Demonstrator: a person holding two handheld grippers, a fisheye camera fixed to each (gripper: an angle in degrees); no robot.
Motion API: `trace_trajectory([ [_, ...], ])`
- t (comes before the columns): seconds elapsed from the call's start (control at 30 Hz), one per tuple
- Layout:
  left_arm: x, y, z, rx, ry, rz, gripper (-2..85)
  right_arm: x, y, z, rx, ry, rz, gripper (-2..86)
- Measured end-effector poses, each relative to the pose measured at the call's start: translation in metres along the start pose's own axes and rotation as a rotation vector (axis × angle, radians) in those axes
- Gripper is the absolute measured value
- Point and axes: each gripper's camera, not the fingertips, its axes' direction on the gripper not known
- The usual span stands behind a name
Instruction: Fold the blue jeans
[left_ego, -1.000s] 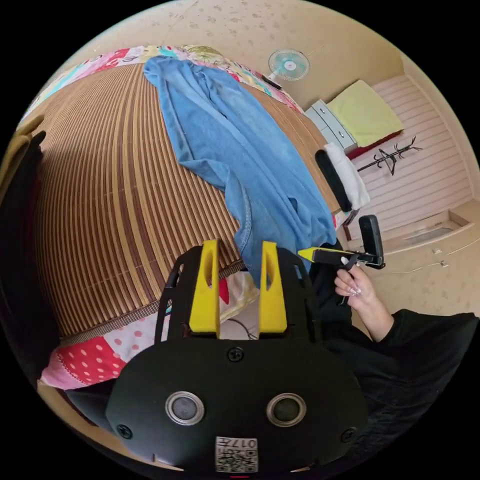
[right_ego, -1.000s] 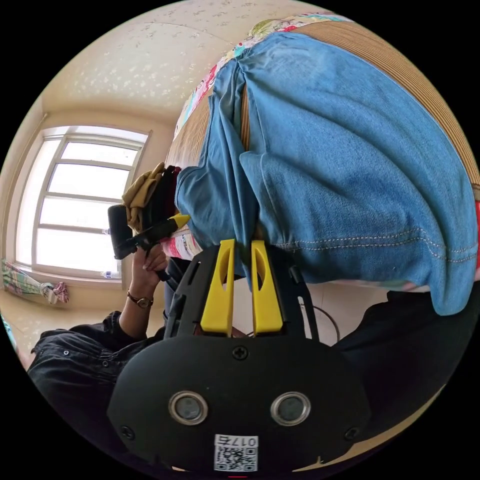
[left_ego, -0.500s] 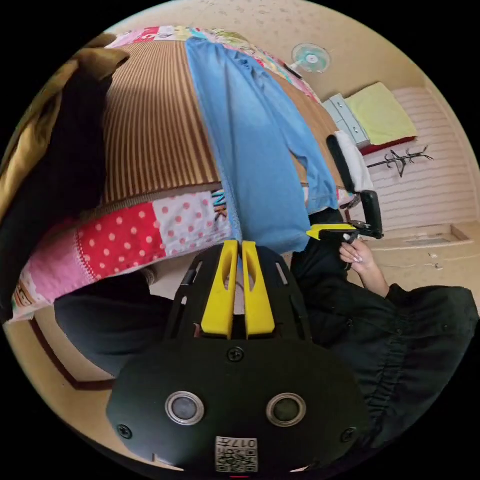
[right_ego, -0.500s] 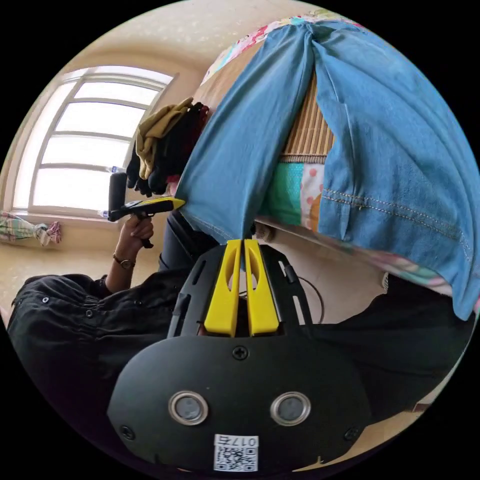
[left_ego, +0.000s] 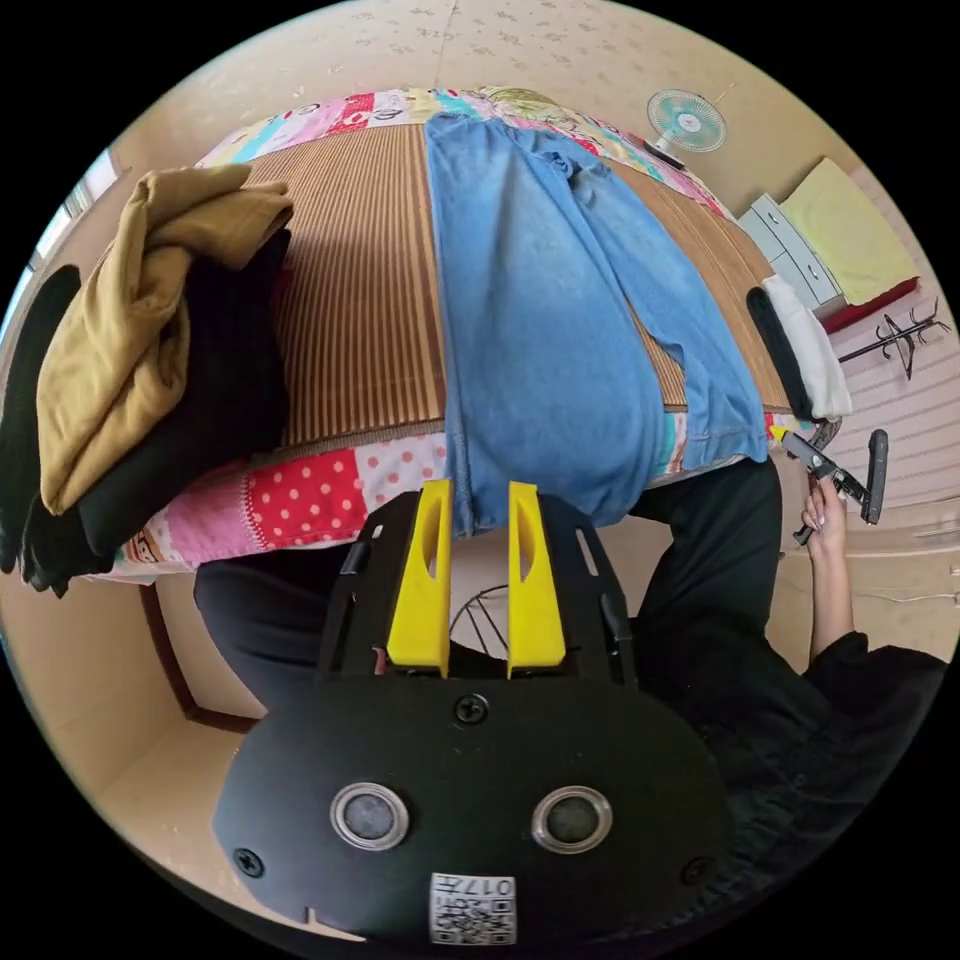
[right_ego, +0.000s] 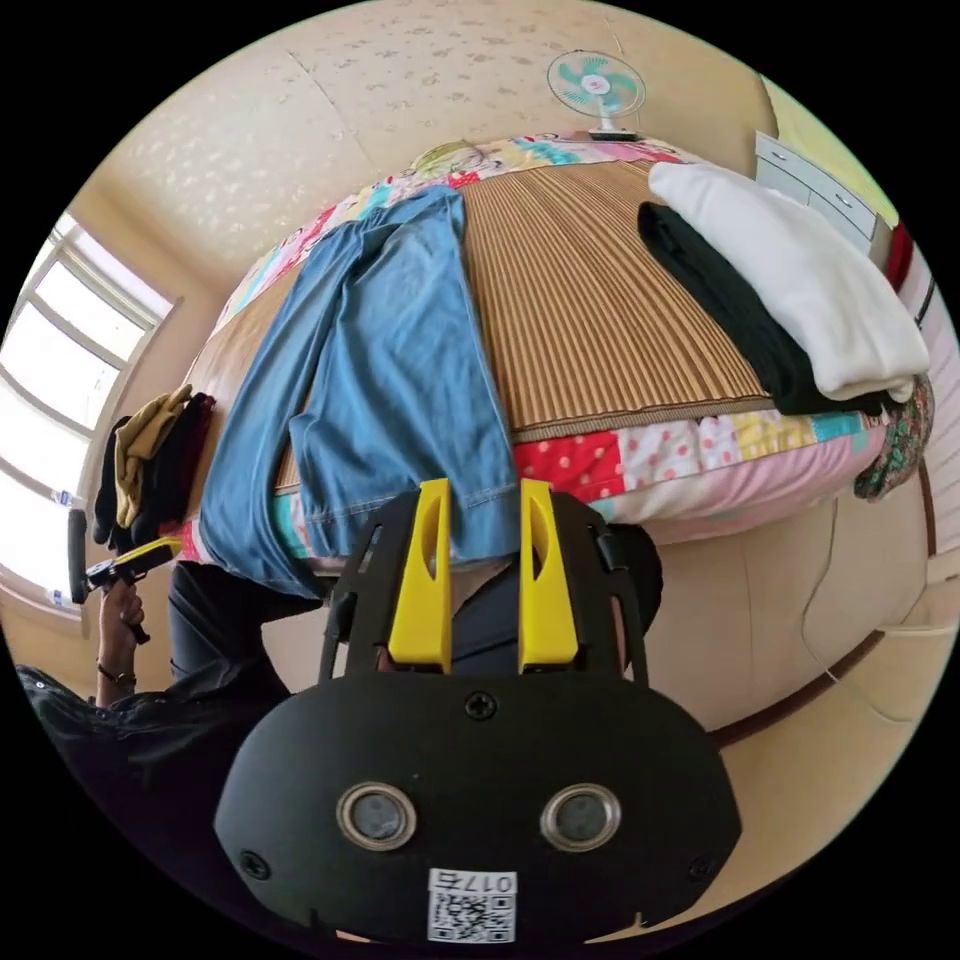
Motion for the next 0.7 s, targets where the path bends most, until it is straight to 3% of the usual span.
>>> trace_trajectory([
  [0.07, 0.025, -0.014, 0.002, -0.001, 0.014, 0.032, 6.2, 0.010, -0.008, 0.023, -0.120, 0.013, 0.003, 8.7],
  [0.17, 0.064, -0.034, 0.004, 0.006, -0.025, 0.080, 5.4, 0.021, -0.004, 0.008, -0.075, -0.139, 0.048, 4.8],
  [0.3, 0.099, -0.044, 0.009, 0.016, -0.100, 0.147, 0.7, 0.040, 0.032, -0.058, 0.318, -0.843, -0.025, 3.0],
  [0.33, 0.101, -0.045, 0.010, 0.015, -0.102, 0.151, 0.3, 0.048, 0.038, -0.060, 0.366, -1.018, -0.059, 2.8],
  [0.4, 0.105, -0.045, 0.016, 0.005, -0.105, 0.158, -0.4, 0.060, 0.040, -0.048, 0.307, -1.153, -0.086, 2.6],
  [0.47, 0.104, -0.046, 0.023, -0.013, -0.100, 0.159, -0.6, 0.074, 0.040, -0.022, 0.109, -0.996, 0.052, 2.5],
  [0.53, 0.101, -0.045, 0.028, -0.026, -0.094, 0.153, -0.6, 0.084, 0.049, 0.000, -0.062, -0.555, 0.197, 2.4],
  [0.6, 0.095, -0.044, 0.033, -0.036, -0.085, 0.146, -0.4, 0.082, 0.052, 0.007, -0.126, -0.400, 0.235, 2.4],
  [0.7, 0.085, -0.044, 0.038, -0.041, -0.087, 0.142, 0.1, 0.057, 0.051, -0.008, -0.081, -0.329, 0.157, 2.3],
])
